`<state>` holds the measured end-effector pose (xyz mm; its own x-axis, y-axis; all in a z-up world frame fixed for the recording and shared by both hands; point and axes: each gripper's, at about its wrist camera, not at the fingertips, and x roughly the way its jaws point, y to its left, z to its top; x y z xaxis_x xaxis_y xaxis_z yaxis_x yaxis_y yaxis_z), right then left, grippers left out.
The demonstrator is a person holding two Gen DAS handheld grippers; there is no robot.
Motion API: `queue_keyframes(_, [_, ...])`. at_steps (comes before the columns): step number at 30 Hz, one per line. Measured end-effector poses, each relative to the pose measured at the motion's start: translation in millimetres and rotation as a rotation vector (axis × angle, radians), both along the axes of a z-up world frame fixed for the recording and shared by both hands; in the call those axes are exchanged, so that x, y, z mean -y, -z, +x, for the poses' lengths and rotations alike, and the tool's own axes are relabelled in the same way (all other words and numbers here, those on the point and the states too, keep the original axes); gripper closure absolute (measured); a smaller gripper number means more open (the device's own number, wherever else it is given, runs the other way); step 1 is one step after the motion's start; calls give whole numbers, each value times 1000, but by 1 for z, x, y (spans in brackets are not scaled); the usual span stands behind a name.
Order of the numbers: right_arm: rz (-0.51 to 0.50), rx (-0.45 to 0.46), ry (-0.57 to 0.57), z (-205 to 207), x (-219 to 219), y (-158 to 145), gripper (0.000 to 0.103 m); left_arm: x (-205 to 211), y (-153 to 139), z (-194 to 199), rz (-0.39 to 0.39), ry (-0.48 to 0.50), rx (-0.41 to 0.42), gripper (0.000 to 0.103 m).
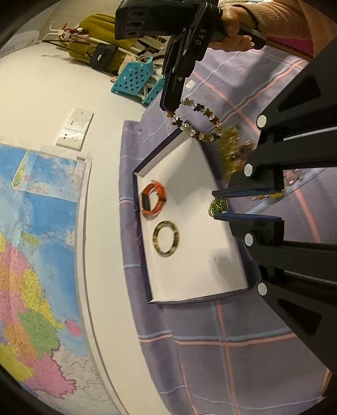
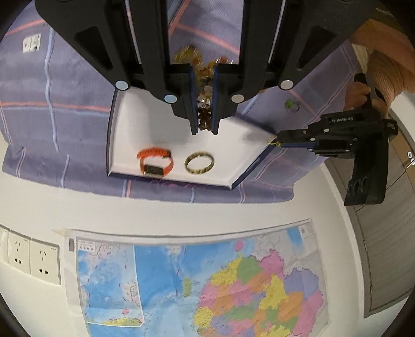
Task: Organize jewelry
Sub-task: 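Carry ring and beaded bracelet into the box lid and release them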
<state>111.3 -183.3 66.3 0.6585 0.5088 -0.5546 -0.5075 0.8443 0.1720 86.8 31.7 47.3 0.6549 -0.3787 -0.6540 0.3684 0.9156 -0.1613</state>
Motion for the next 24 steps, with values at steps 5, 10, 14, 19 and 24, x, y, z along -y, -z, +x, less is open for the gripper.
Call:
queue_keyframes(5, [18, -5, 16, 28, -3, -2, 93, 1, 0, 21, 15, -22, -2, 93])
queue_keyframes(10, [79, -53, 12, 58, -6, 5, 93, 5, 5, 43, 16, -32, -32, 93])
queue_keyframes(14, [95, -82, 17, 76, -13, 12, 93, 7, 13, 59, 36, -49, -54, 93])
queue_keyframes(19, [101, -108, 24, 95, -22, 21, 93, 8, 22, 79, 44, -67, -86, 93])
queue_keyframes(24, [155, -142, 35, 111, -20, 30, 93, 8, 29, 91, 54, -90, -103, 93])
